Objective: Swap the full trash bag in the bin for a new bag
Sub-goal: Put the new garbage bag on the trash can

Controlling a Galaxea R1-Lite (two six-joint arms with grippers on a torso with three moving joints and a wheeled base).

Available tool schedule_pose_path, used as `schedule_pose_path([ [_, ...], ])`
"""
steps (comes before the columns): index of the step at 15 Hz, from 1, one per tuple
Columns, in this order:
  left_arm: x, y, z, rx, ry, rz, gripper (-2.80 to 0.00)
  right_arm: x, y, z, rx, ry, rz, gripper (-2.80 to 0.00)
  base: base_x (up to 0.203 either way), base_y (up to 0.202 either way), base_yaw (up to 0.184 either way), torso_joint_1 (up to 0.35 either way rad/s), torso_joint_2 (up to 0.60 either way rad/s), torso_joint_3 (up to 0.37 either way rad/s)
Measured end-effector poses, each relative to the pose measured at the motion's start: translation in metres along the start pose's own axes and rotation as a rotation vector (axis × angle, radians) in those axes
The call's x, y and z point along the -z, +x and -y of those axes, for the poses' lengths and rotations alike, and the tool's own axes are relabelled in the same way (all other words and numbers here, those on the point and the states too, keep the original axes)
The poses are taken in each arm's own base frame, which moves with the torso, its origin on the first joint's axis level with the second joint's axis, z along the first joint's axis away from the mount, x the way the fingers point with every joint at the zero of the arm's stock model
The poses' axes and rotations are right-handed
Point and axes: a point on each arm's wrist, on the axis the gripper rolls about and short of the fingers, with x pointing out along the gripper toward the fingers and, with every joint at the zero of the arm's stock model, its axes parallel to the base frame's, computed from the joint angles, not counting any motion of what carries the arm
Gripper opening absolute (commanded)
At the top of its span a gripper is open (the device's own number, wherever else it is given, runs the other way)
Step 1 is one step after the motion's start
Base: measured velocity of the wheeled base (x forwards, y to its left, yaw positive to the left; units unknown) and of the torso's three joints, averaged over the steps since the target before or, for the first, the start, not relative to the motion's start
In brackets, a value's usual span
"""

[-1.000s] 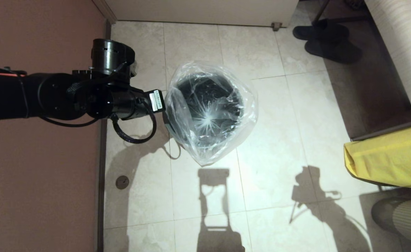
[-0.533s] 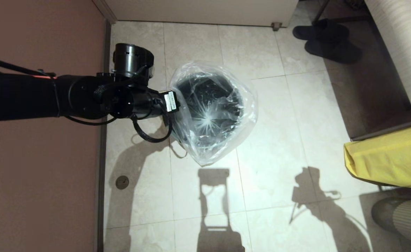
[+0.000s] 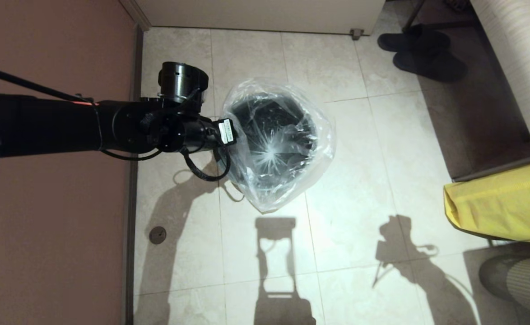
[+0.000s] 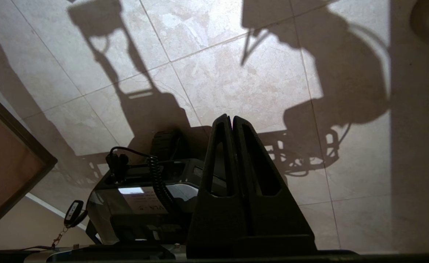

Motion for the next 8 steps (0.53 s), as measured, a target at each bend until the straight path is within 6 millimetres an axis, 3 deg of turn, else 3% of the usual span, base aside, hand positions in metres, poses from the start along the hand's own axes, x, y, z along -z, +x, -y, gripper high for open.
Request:
schedule_pose_path([
  [8, -0.0013, -0.0005, -0.0005, -0.004, -0.003, 0.005, -2.8, 0.0001, 0.0035, -0.0008, -0.003, -0.002, -0.02, -2.8, 0.0, 0.0, 0.0, 0.0, 0.0, 0.0],
])
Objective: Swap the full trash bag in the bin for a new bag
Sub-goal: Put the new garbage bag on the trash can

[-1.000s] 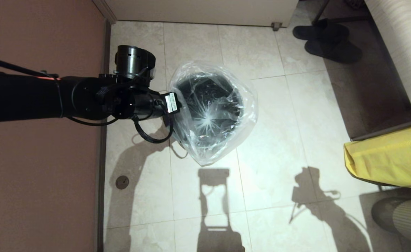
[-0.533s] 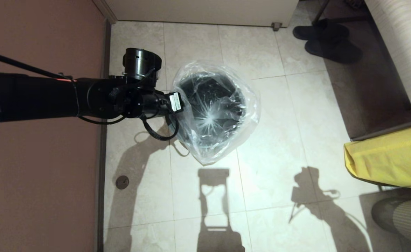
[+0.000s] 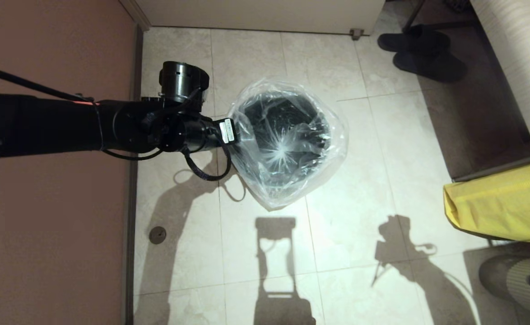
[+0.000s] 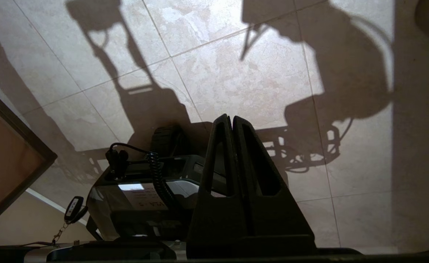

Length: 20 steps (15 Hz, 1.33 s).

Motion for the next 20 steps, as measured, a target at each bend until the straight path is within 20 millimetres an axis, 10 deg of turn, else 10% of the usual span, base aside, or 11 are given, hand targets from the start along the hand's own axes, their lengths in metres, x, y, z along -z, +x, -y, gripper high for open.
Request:
schedule_pose_path([
  [20, 0.045, -0.009, -0.022, -0.054, 0.001, -0.07, -2.8, -0.005, -0.003, -0.004, -0.064, 0.002, 0.001, -2.8, 0.0, 0.0, 0.0, 0.0, 0.0, 0.0],
])
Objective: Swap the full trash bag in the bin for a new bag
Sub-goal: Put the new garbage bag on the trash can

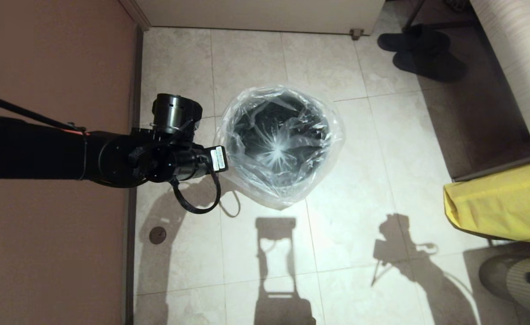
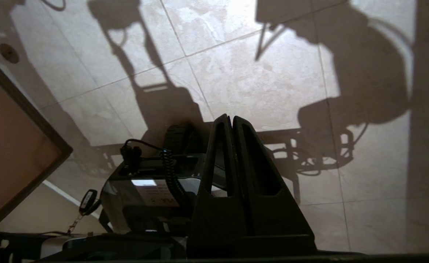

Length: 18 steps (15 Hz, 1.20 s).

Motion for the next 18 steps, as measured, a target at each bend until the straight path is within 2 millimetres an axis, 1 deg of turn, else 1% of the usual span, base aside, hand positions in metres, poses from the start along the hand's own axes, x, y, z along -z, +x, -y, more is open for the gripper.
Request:
schedule_pose_path([
  [2, 0.004, 0.005, 0.0, -0.002, 0.002, -0.004, -2.8, -0.012, 0.006, -0.008, -0.029, 0.0, 0.019, -2.8, 0.0, 0.0, 0.0, 0.0, 0.0, 0.0],
  [5, 0.008, 0.008, 0.002, 0.003, 0.008, -0.014, -2.8, -0.032, 0.028, -0.026, -0.07, -0.02, 0.025, -2.8, 0.0, 0.0, 0.0, 0.0, 0.0, 0.0],
  [8, 0.008, 0.004, 0.012, 0.026, 0.018, -0.007, -2.8, -0.057, 0.061, -0.053, -0.112, -0.04, 0.025, -2.8, 0.0, 0.0, 0.0, 0.0, 0.0, 0.0],
  [10, 0.009, -0.003, 0.025, 0.059, 0.031, -0.001, -2.8, -0.079, 0.085, -0.076, -0.167, -0.048, 0.043, -2.8, 0.0, 0.0, 0.0, 0.0, 0.0, 0.0],
  [13, 0.012, -0.012, 0.039, 0.096, 0.048, -0.002, -2.8, -0.104, 0.127, -0.106, -0.223, -0.062, 0.05, -2.8, 0.0, 0.0, 0.0, 0.0, 0.0, 0.0],
  [15, 0.017, -0.014, 0.044, 0.102, 0.058, -0.013, -2.8, -0.122, 0.156, -0.125, -0.248, -0.085, 0.083, -2.8, 0.0, 0.0, 0.0, 0.0, 0.0, 0.0],
  [18, 0.025, -0.013, 0.043, 0.085, 0.067, -0.029, -2.8, -0.147, 0.195, -0.149, -0.275, -0.124, 0.144, -2.8, 0.0, 0.0, 0.0, 0.0, 0.0, 0.0],
])
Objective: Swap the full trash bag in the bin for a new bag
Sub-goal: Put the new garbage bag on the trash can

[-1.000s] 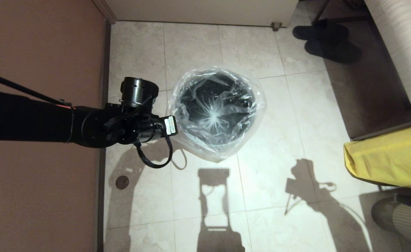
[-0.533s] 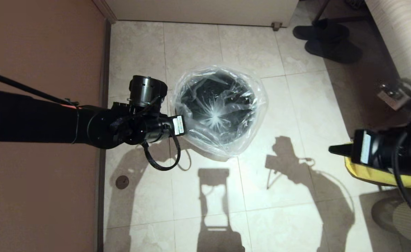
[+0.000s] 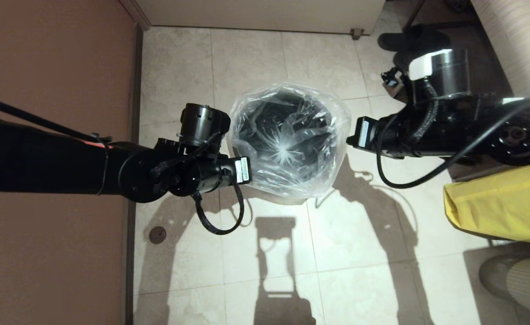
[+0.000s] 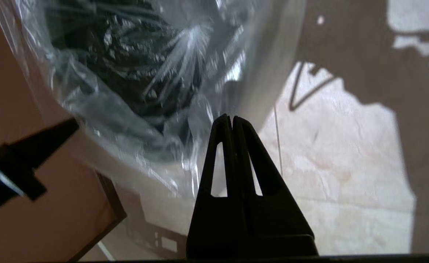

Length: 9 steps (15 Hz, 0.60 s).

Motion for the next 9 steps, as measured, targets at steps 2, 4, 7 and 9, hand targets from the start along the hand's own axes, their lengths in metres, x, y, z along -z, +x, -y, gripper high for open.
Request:
schedule_pose_path([
  [2, 0.005, 0.001, -0.002, -0.007, 0.004, -0.017, -2.8, -0.009, 0.021, -0.002, 0.0, -0.017, 0.019, -2.8, 0.0, 0.0, 0.0, 0.0, 0.0, 0.0],
  [4, 0.012, 0.0, -0.004, -0.014, 0.008, -0.039, -2.8, -0.013, 0.038, -0.003, 0.016, -0.026, 0.015, -2.8, 0.0, 0.0, 0.0, 0.0, 0.0, 0.0],
  [7, 0.017, 0.001, -0.006, -0.017, 0.014, -0.055, -2.8, -0.012, 0.052, -0.002, 0.054, -0.068, -0.009, -2.8, 0.0, 0.0, 0.0, 0.0, 0.0, 0.0],
  [9, 0.018, 0.002, -0.004, -0.014, 0.015, -0.049, -2.8, -0.009, 0.056, -0.001, 0.097, -0.127, -0.025, -2.8, 0.0, 0.0, 0.0, 0.0, 0.0, 0.0],
])
